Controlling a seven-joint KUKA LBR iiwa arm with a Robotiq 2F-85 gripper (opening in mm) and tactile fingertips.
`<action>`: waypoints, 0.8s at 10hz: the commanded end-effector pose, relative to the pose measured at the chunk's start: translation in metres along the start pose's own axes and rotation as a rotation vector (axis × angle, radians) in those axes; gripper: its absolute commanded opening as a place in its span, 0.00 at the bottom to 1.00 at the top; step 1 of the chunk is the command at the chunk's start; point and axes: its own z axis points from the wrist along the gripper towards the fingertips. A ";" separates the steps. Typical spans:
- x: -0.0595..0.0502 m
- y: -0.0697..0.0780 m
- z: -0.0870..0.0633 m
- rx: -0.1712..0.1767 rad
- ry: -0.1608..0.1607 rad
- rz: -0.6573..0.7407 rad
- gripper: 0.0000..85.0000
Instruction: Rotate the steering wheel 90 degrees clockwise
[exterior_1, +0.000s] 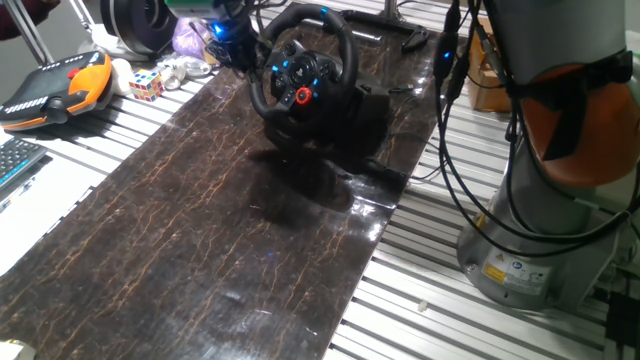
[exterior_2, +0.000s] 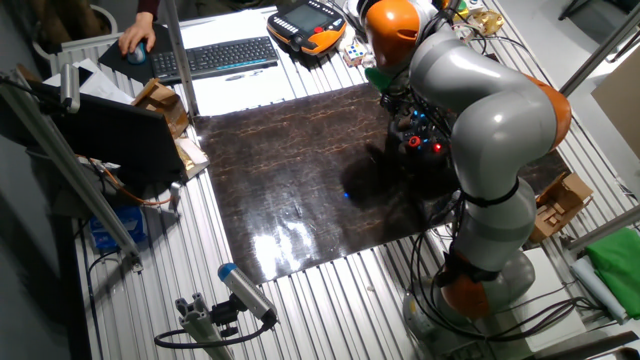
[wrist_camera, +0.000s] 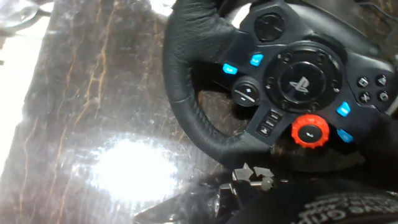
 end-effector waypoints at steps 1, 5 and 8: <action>0.000 0.002 0.002 -0.017 -0.019 -0.092 0.01; -0.002 0.003 0.005 -0.027 -0.021 -0.173 0.01; -0.002 0.003 0.005 -0.027 -0.028 -0.219 0.01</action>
